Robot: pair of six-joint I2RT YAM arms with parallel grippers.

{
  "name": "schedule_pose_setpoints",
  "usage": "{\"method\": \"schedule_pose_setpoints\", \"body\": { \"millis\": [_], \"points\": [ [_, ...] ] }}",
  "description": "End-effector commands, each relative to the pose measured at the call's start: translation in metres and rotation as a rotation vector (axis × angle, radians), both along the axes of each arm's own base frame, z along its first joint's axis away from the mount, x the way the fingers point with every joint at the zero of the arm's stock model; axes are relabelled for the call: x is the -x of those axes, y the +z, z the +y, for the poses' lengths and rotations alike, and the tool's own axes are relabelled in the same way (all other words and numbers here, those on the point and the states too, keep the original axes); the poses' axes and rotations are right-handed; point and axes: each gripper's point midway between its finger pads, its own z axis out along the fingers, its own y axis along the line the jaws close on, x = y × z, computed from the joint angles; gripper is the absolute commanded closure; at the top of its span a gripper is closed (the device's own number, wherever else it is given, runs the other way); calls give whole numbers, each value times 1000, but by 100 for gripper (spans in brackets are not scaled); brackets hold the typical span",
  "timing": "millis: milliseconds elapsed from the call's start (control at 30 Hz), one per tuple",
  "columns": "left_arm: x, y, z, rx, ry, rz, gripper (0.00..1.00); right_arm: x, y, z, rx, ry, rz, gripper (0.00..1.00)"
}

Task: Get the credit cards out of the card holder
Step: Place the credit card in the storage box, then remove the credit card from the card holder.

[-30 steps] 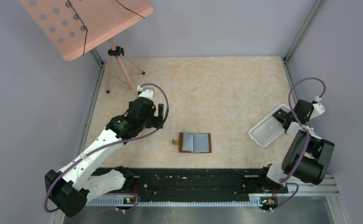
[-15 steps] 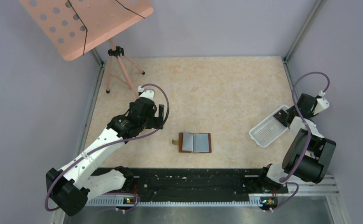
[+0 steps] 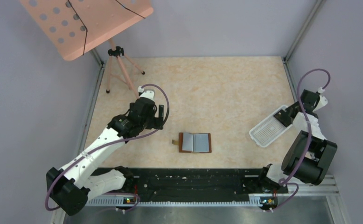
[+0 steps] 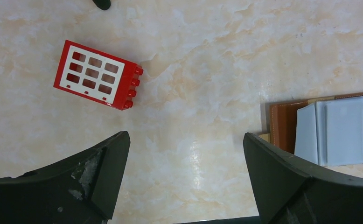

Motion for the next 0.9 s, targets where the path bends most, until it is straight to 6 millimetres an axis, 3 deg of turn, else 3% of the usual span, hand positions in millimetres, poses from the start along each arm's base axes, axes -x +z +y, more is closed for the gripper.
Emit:
{"method": "schedule_pose_setpoints", "body": {
  "millis": [0,300,533,867],
  "points": [
    [-2,-3,-9,48,14,25,3,14,-9,29,-82,47,-18,99],
    [12,-24,-26,142,28,142,4,31,-50,55,-132,109,43,100],
    [11,-22,-34,187,38,162,4,28,-68,51,-117,114,61,99],
    [9,-27,-34,174,45,172,4,15,-63,38,-68,102,31,98]
  ]
}}
